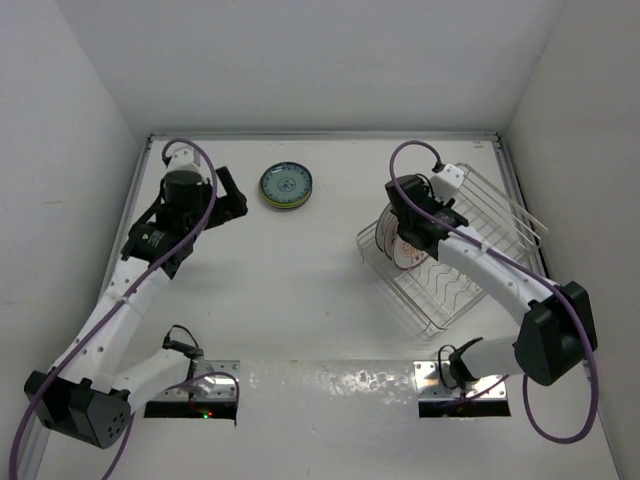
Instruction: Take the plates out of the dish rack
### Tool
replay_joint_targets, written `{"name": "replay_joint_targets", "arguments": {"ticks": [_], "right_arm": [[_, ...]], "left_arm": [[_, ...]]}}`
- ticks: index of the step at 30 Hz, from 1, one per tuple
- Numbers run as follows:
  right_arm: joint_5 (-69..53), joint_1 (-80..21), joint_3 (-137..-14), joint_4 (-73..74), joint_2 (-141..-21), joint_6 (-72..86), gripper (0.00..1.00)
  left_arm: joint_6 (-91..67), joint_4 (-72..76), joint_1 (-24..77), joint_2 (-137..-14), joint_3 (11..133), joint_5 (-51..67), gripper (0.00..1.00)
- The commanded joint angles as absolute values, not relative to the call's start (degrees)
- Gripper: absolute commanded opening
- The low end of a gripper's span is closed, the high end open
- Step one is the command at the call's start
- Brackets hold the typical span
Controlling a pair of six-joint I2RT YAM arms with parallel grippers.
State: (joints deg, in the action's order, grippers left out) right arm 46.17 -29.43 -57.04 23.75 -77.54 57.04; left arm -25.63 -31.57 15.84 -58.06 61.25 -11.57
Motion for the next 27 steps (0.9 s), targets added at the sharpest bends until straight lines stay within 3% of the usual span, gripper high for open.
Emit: {"name": "replay_joint_targets", "arguments": {"ticks": [1, 8, 13, 16, 20, 27], "right_arm": [[49.74, -28.74, -57.74, 21.26, -79.71, 59.94, 0.54], [51.50, -28.74, -54.93, 22.23, -79.28, 64.15, 0.39], [53.08, -28.74, -55.11, 25.14, -78.05, 67.41, 0.14], [54.05, -28.83, -55.54, 25.57, -76.47, 68.55, 0.06], [55.37, -28.92, -57.65, 28.03, -74.54, 68.73, 0.00], [52.14, -29.00, -60.29, 25.15, -67.95, 62.33, 0.00]], "left_arm": [[-20.48, -34.63, 16.08, -57.83, 57.49, -14.41, 0.99], [-19.42, -33.31, 15.82, -60.12, 53.96, -12.22, 0.99], [-19.34, -32.87, 15.64, -59.24, 53.18, -12.39, 0.99], [-19.42, -32.78, 15.64, -59.06, 53.35, -12.30, 0.99], [-19.86, -32.87, 15.56, -58.80, 53.96, -12.48, 0.99], [-23.10, -34.36, 15.56, -56.61, 58.08, -11.08, 1.00]]}}
